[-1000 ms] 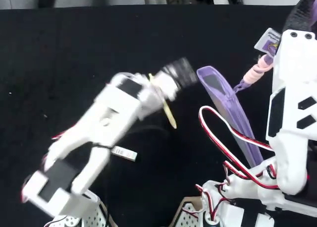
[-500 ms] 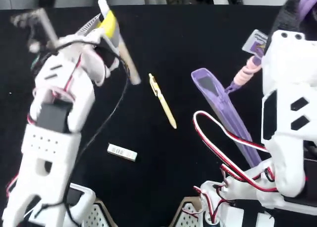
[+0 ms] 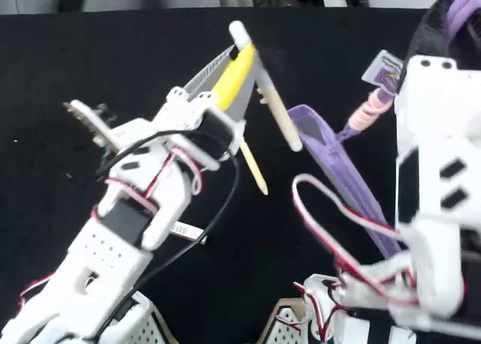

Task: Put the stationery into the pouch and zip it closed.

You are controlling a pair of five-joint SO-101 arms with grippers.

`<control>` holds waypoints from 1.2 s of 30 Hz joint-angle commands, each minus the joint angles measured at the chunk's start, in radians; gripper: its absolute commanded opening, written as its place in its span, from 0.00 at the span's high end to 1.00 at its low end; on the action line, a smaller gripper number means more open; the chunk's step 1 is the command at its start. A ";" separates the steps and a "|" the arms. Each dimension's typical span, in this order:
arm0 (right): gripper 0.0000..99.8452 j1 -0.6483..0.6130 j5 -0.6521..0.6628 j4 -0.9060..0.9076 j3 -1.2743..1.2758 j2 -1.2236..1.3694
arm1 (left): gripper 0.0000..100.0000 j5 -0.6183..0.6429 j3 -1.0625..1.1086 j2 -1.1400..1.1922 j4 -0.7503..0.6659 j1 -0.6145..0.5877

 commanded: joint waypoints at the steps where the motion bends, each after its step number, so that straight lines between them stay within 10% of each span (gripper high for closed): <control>1: 0.99 -0.011 0.018 0.011 -0.030 -0.064 | 0.97 0.014 -0.041 0.164 -0.100 0.013; 10: 0.99 -0.011 0.018 0.011 -0.028 -0.082 | 0.97 0.097 -0.102 0.371 -0.110 0.012; 25: 0.99 -0.012 0.018 0.012 -0.028 -0.082 | 0.97 0.092 -0.070 -0.143 0.002 -0.028; 36: 0.99 -0.009 0.018 0.014 -0.028 -0.085 | 0.97 -0.169 -0.081 0.198 -0.190 0.125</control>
